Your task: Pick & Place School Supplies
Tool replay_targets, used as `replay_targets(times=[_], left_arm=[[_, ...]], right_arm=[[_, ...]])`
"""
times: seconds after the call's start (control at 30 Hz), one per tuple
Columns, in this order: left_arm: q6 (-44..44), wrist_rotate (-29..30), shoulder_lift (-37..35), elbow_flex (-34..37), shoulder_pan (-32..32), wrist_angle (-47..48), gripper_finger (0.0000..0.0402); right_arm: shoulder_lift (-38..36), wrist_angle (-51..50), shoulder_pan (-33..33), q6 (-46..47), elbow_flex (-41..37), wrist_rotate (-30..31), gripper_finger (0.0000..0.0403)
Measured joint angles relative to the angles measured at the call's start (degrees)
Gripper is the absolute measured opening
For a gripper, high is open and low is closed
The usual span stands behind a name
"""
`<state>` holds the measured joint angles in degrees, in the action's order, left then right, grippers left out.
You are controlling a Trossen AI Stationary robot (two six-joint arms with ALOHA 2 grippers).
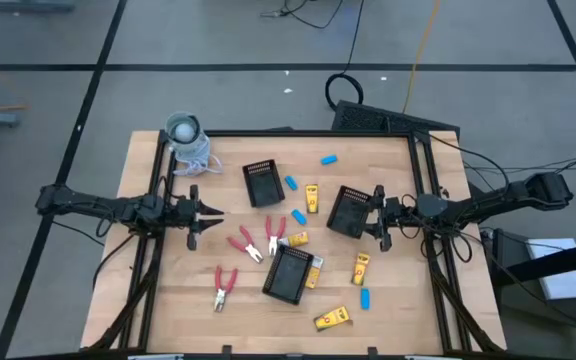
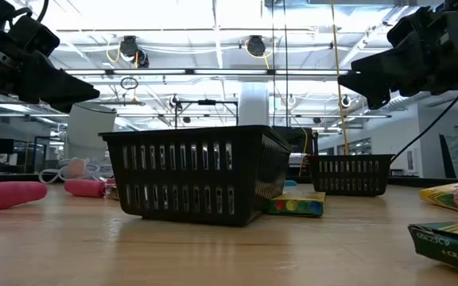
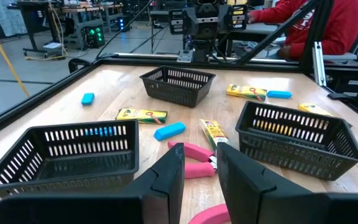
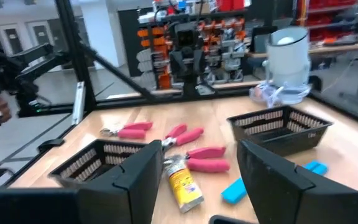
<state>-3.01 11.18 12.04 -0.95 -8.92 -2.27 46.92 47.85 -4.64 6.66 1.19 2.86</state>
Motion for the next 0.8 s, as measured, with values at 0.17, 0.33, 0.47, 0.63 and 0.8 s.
replay_targets(times=[0.17,0.33,0.47,0.63,0.8], left_arm=[[-0.04,-0.02,0.02,0.0,-0.01,0.13,0.0097],[-0.04,-0.03,0.0,-0.02,0.01,0.32,0.0097],[-0.13,-0.06,0.02,-0.04,0.01,0.55,0.0097],[-0.18,-0.06,0.0,-0.04,0.0,0.62,0.0097],[-0.28,-0.06,0.0,-0.04,0.0,0.66,0.0097]], right_arm=[[2.96,-4.21,-2.79,1.42,3.38,-0.09,0.0201],[6.84,-9.72,-8.29,2.12,9.95,0.93,0.0201],[9.15,-16.34,-13.18,1.68,15.32,4.25,0.0201],[12.46,-25.99,-18.16,4.92,22.08,7.85,0.0201],[16.5,-36.13,-22.41,11.64,29.15,9.32,0.0201]])
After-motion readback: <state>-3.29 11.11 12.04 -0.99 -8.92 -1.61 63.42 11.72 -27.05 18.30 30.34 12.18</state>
